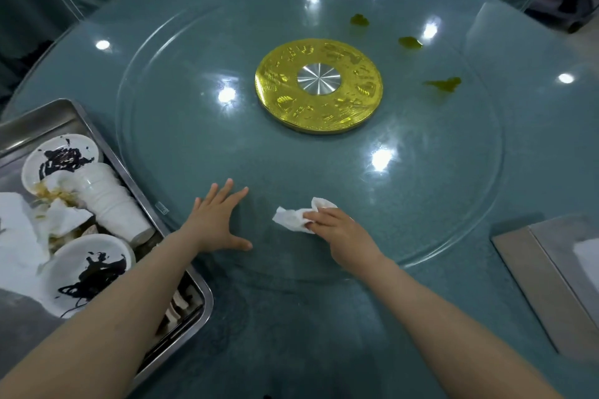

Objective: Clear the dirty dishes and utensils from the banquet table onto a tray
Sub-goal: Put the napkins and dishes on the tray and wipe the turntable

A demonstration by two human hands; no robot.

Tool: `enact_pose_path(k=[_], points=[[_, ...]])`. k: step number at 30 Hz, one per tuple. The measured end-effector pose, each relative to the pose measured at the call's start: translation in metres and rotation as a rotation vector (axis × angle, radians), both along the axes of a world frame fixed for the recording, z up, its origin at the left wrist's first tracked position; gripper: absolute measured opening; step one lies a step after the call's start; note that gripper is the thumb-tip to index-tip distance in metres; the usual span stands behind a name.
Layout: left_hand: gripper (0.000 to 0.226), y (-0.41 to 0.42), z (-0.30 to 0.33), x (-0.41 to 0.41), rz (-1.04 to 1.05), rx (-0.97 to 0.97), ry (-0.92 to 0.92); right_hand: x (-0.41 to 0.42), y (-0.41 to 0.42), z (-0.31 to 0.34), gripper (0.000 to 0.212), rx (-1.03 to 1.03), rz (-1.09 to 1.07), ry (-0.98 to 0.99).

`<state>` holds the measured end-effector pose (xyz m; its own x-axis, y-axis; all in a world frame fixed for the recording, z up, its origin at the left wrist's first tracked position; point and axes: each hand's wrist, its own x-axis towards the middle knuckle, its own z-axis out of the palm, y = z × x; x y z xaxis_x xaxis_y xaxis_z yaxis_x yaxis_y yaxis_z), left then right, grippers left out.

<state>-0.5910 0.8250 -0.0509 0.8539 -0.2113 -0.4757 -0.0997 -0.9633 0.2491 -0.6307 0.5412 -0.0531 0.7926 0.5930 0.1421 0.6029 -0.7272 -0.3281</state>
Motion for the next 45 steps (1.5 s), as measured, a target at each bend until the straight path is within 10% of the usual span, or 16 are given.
enact_pose_path(k=[14, 28, 38, 45], points=[[0.086, -0.043, 0.032, 0.009, 0.33, -0.291, -0.061, 0.022, -0.109, 0.005, 0.068, -0.171, -0.804, 0.235], [0.084, -0.053, 0.037, -0.03, 0.261, -0.307, -0.017, -0.005, -0.041, 0.01, 0.06, -0.246, -0.611, 0.241], [0.084, -0.059, 0.028, -0.044, 0.237, -0.342, 0.016, -0.022, 0.034, 0.016, 0.041, -0.128, -0.066, 0.264], [0.072, -0.059, 0.022, -0.043, 0.185, -0.298, -0.02, -0.032, -0.005, 0.029, 0.059, -0.056, -0.155, 0.047]])
